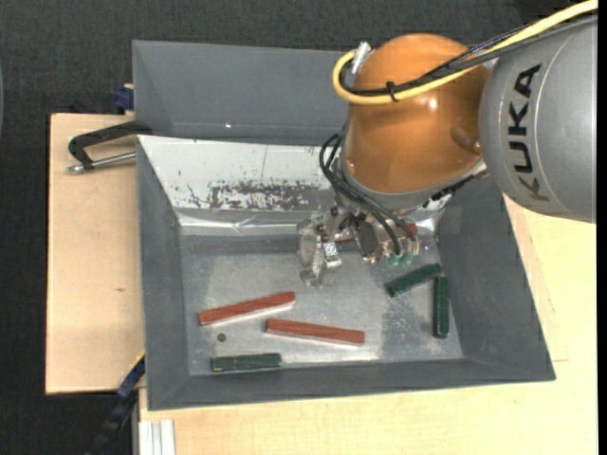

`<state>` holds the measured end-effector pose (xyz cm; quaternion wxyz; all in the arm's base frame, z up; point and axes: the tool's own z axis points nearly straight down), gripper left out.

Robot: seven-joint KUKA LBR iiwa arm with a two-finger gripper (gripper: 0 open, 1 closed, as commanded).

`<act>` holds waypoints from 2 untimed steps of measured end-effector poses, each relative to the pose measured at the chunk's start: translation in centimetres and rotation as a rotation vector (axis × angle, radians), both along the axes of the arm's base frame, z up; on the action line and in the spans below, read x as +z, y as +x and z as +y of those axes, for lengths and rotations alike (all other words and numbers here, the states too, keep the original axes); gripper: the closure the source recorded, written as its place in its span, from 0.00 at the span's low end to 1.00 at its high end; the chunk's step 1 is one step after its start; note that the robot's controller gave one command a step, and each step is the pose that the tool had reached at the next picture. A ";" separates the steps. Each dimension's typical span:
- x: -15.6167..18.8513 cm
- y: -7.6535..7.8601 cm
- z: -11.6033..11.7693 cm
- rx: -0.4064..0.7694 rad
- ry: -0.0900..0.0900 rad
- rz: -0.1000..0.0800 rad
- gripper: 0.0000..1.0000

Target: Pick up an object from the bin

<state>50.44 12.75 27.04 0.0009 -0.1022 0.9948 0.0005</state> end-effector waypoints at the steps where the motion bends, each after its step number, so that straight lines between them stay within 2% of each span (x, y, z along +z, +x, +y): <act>1: 5.3 -0.4 -0.9 -0.002 0.001 -0.004 0.00; 2: 5.3 -0.4 -0.9 -0.002 0.001 -0.004 0.00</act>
Offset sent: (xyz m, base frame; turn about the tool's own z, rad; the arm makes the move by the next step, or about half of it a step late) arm 0.0000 0.0000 0.0000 0.0000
